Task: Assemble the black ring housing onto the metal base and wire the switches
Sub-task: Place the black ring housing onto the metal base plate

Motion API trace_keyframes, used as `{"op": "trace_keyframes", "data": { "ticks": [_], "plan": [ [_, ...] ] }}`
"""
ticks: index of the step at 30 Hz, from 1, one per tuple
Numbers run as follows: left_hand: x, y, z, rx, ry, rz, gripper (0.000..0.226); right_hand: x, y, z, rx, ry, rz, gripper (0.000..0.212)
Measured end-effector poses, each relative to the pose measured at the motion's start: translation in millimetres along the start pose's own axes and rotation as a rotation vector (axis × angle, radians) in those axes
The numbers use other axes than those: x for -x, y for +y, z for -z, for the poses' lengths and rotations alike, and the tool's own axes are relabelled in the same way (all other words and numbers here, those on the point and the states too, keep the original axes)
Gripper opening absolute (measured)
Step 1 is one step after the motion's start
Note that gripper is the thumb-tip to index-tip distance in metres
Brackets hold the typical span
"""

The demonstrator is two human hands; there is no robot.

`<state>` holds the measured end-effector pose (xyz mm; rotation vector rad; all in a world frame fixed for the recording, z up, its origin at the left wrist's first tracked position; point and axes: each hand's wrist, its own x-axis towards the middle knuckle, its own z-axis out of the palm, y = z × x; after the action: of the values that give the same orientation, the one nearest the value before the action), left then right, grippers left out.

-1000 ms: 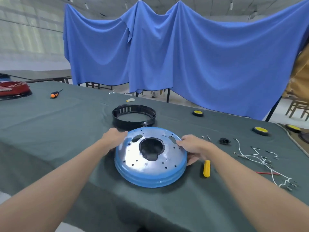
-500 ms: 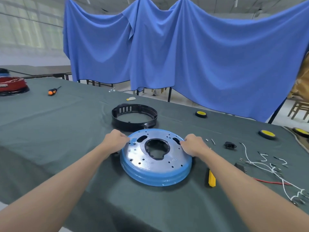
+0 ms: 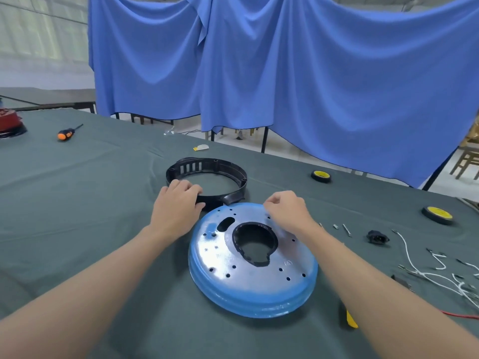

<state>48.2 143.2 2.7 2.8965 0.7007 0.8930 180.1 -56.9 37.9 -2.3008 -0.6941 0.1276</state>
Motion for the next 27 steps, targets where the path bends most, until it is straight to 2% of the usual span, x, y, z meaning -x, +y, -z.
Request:
{"op": "trace_keyframes", "data": {
  "ticks": [2,7,13,17,21,27],
  "plan": [
    [-3.2,-6.1,-6.5,-0.067,-0.017,-0.025,0.032,-6.0,-6.6,-7.4,0.011,-0.027,0.005,0.026],
    [-5.8,-13.8,-14.8,-0.144,0.068,-0.117,0.025,-19.2,-13.4,-23.7,0.100,-0.025,0.019,0.025],
    [-10.9,-19.2,-20.4,-0.158,-0.001,-0.076,0.030,-26.2,-20.2,-33.0,0.119,-0.029,0.012,0.030],
    [-18.0,-14.9,-17.7,-0.182,-0.007,-0.168,0.027,-27.9,-25.5,-35.6,0.109,-0.056,0.007,0.030],
    [-18.0,0.6,-10.4,-0.111,0.029,-0.250,0.020,-27.0,-26.6,-33.5,0.067,-0.057,0.012,0.029],
    [-32.2,14.9,22.1,0.034,0.158,-0.240,0.021,-24.4,-28.5,-23.9,-0.128,0.033,0.064,0.023]
  ]
}}
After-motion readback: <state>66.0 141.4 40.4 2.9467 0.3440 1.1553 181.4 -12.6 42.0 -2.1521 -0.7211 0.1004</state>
